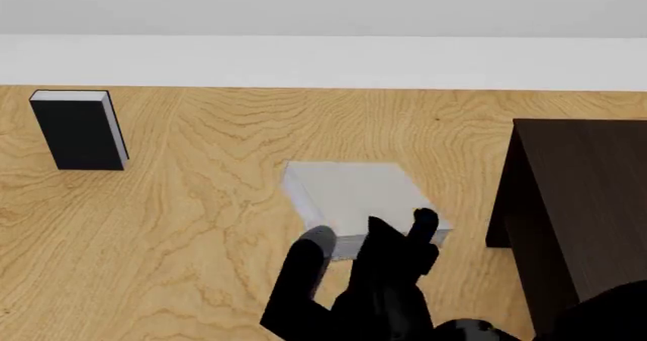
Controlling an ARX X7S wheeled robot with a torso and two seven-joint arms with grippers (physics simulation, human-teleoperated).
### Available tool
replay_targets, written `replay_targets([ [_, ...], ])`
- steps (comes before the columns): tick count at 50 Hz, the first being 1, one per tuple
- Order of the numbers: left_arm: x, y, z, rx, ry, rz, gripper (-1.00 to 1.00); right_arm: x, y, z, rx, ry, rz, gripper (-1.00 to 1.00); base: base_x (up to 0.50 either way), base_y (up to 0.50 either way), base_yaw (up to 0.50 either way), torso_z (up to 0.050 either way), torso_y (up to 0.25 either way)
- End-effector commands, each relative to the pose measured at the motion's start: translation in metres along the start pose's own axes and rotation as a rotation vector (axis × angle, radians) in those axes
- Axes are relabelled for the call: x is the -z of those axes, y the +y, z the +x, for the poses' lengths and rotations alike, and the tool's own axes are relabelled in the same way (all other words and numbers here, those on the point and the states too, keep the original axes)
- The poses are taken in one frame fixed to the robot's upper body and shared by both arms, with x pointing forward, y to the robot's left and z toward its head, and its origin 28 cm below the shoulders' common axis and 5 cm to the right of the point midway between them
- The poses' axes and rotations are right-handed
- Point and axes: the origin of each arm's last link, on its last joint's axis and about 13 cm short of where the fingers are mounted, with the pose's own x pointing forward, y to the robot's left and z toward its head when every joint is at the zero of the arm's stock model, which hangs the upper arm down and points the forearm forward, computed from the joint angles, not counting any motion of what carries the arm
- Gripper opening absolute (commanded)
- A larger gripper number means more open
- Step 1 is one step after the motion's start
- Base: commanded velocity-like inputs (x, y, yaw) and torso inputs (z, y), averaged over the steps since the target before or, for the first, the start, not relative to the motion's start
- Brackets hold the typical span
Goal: Pick up the book on the right and place it on the cabinet shelf.
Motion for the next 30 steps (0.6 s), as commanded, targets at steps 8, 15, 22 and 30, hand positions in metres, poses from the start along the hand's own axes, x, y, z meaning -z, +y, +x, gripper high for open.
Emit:
replay_targets([
  [8,-0.001,-0.001,0.003,0.01,0.008,0.004,1.0,-0.021,0.039,0.024,0.248,-0.041,-0.382,-1.0,0.0,0.0,0.0,0.0,0.001],
  [15,-0.001,-0.002,0.003,0.011,0.011,0.004,1.0,-0.022,0.064,0.028,0.262,-0.028,-0.274,-1.0,0.0,0.0,0.0,0.0,0.001],
  [22,-0.001,-0.003,0.002,0.013,0.013,0.006,1.0,-0.017,0.083,0.031,0.284,0.007,-0.218,-1.0,0.0,0.0,0.0,0.0,0.001],
  [30,-0.001,-0.003,0.002,0.013,0.015,0.005,1.0,-0.011,0.092,0.031,0.295,0.057,-0.149,-1.0,0.0,0.0,0.0,0.0,0.001],
])
